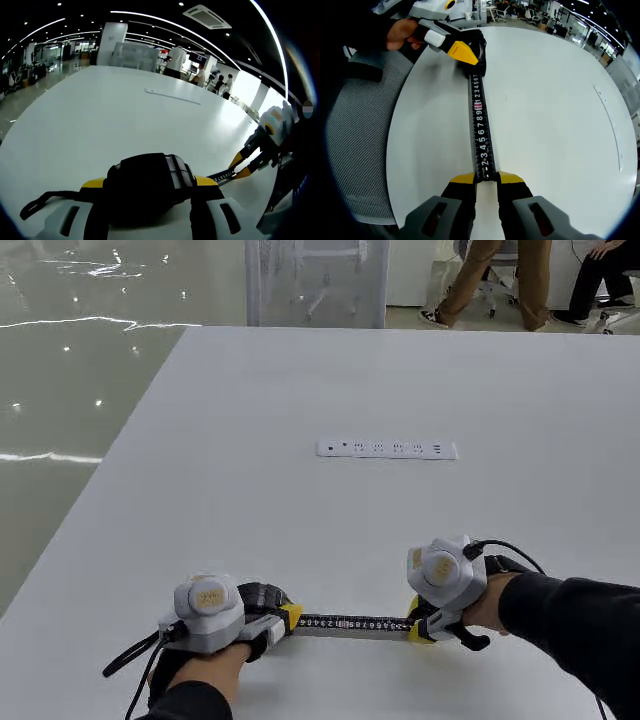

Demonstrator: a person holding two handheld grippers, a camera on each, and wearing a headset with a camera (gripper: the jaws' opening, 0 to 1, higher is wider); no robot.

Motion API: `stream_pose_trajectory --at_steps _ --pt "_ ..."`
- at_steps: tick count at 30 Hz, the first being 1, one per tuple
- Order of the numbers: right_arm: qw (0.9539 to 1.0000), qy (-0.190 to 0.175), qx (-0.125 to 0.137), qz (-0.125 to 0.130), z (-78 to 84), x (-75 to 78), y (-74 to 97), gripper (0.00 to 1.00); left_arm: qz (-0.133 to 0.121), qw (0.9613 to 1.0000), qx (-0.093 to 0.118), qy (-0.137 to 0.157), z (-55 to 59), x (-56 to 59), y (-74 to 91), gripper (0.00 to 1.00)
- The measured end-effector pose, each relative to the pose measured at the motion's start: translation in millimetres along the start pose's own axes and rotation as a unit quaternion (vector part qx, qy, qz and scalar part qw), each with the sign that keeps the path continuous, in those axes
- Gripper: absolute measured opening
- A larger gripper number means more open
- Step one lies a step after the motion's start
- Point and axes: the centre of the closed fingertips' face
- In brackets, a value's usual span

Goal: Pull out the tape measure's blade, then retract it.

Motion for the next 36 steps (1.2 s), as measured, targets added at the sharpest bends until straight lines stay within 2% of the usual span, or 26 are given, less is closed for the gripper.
stream_pose_trajectory --at_steps 36 --pt "0.9999 -0.002 0.015 -0.003 -21.6 -3.8 -15.6 0.12 0.003 1.0 -0.003 0.002 0.7 -0.3 0.1 0.61"
Point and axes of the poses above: the centre of the closed fingertips' face, and the gripper's own axes: y roughly backward along the fingers, x roughly to its right, z roughly out of its underside, and after that the axes turned 11 degrees about x, right-handed
